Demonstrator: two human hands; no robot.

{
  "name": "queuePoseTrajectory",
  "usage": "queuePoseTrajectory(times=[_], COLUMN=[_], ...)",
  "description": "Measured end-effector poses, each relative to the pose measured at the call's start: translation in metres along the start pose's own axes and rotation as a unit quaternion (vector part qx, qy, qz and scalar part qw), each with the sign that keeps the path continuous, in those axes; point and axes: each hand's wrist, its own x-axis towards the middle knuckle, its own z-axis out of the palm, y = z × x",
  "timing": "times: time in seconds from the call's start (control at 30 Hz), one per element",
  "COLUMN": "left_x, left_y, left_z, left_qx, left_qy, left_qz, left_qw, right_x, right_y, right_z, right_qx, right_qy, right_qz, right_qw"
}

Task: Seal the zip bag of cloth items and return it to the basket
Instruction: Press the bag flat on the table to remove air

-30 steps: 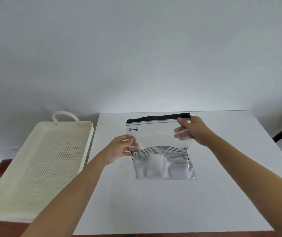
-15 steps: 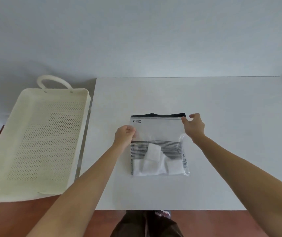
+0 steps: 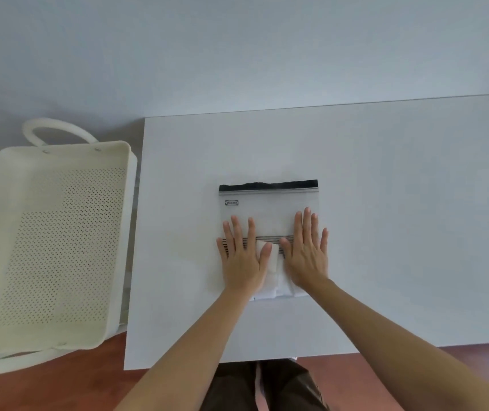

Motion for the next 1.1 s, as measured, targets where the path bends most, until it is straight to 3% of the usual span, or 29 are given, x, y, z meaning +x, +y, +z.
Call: queuePoseTrajectory(times=[0.97,1.1], left_x=[0.005,0.006], left_y=[-0.002,0.003], left_z=[0.01,0.002], left_qx=[-0.013,-0.036], left_qy=[-0.016,-0.002], left_qz=[-0.074,-0.076], left_qw=[0.997,0.996], right_x=[0.006,0.009], right_y=[0.023,0.019], right_z=[0.013,0.006], right_qx=[-0.005,-0.024], right_qy=[0.025,0.057], right_qz=[0.114,0.084], right_qw=[0.993,0.994])
